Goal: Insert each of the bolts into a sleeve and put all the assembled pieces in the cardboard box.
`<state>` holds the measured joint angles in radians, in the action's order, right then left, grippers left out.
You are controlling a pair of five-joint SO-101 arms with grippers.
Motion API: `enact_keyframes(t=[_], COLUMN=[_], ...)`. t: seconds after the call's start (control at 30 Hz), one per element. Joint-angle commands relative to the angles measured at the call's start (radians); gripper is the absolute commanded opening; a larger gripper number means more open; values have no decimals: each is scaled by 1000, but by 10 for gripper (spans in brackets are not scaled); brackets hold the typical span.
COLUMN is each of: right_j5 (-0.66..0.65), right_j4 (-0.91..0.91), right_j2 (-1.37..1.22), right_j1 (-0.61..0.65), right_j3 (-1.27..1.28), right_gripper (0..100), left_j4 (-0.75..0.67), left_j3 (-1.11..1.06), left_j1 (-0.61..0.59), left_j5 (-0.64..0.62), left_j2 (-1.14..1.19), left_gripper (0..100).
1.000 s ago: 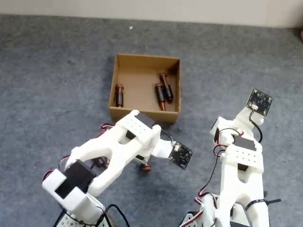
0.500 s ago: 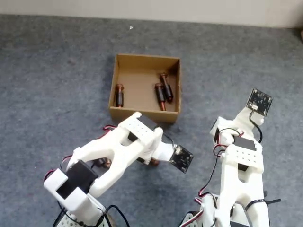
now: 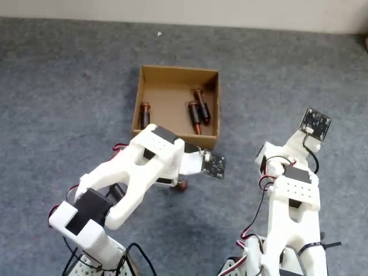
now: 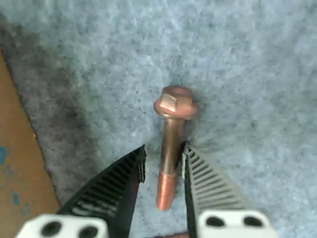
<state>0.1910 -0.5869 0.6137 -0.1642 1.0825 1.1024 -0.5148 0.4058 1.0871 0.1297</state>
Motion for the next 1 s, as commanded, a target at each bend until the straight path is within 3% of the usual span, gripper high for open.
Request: enact_keyframes(t=[0.0,0.43,0.5,0.67,0.97], right_j5=[5,5,5,5,5], right_j4=[24,24,24,24,21], right_j2=[42,44,44,44,45], right_j1=[-13,-13,-13,-13,-5], right_j3=[-44,-44,-44,-44,-39], right_gripper=[5,5,5,5,5], left_j4=[3,-32,-32,-28,106], left_j3=[21,21,19,13,35], left_j1=[61,185,186,186,130], left_j5=[-18,-130,-130,-126,-137], left_j2=[5,5,7,10,-85], left_gripper=[158,157,143,2,5])
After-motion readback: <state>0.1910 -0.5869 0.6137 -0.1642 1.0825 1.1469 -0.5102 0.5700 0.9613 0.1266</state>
